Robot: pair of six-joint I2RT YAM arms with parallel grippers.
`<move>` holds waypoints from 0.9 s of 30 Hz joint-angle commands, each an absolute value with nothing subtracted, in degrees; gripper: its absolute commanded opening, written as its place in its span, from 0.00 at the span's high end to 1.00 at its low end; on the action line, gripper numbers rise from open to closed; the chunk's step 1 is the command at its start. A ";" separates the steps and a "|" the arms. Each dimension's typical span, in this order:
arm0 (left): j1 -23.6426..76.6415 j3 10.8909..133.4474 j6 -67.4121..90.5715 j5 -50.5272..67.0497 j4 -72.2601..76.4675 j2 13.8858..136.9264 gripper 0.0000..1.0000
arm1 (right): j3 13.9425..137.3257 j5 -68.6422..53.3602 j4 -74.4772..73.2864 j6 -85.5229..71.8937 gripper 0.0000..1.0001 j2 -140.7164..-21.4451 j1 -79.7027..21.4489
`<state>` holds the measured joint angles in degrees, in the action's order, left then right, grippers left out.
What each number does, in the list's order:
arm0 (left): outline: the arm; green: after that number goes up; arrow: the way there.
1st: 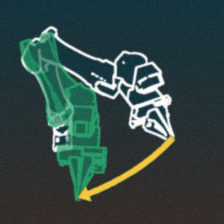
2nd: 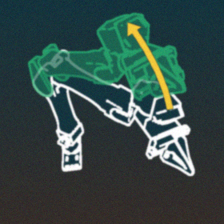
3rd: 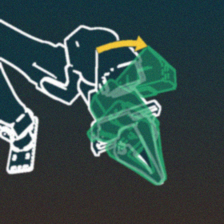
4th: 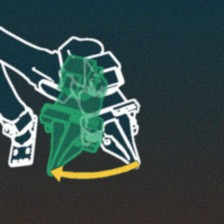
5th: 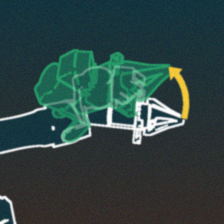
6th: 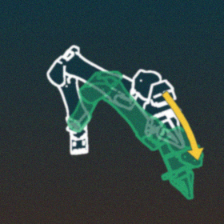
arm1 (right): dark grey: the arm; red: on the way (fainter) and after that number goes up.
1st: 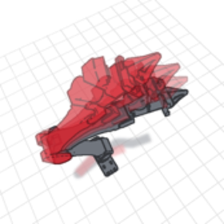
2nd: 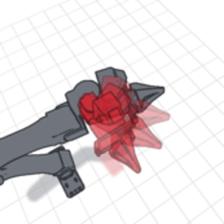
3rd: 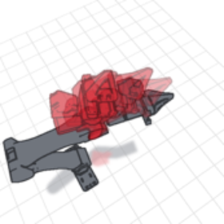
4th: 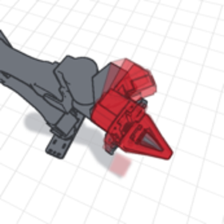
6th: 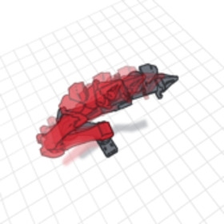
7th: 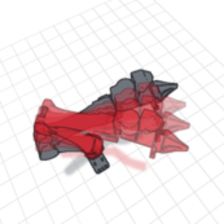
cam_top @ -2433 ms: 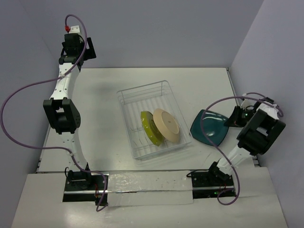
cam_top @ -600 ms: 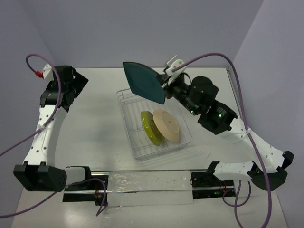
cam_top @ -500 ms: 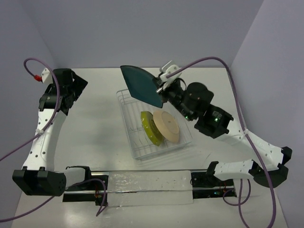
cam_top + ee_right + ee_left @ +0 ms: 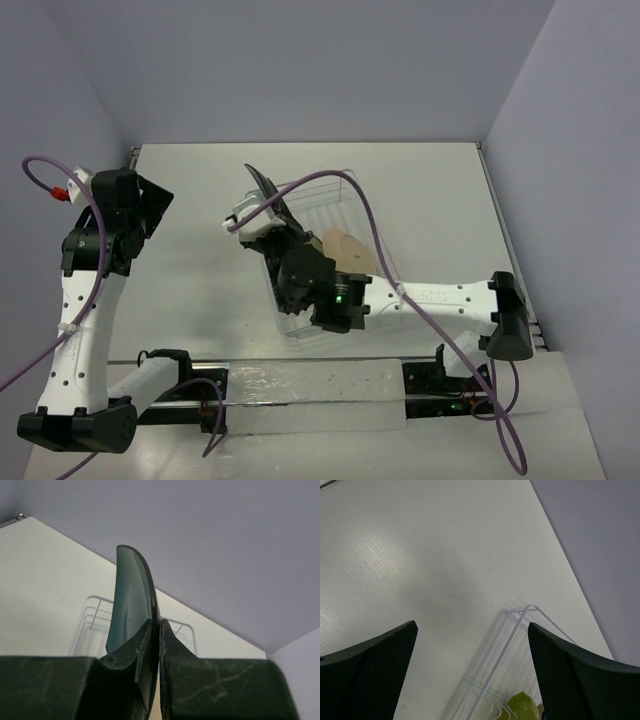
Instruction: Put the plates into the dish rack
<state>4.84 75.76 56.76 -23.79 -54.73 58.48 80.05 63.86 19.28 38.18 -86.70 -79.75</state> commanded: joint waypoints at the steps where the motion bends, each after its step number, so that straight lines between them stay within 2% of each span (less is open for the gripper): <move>1: 5.19 74.45 55.79 -23.51 -56.12 56.68 0.01 | 82.62 71.91 48.12 53.08 1.00 -88.43 -81.54; 4: 5.19 73.74 55.25 -23.76 -56.47 55.58 0.01 | 83.64 73.10 51.47 56.94 1.00 -91.41 -82.75; 7: 5.19 73.66 55.03 -24.17 -57.28 54.77 0.01 | 84.36 73.82 47.37 53.88 1.00 -92.44 -83.65; 14: 5.19 72.78 53.62 -24.20 -58.21 53.47 0.01 | 86.36 72.34 20.65 29.58 1.00 -93.51 -84.32; 27: 5.27 70.79 51.42 -23.09 -58.77 51.37 0.01 | 88.70 74.41 14.58 26.81 1.00 -100.79 -84.15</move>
<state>4.86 70.89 53.07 -23.33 -58.21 52.70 84.37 71.71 12.19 28.72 -100.80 -83.85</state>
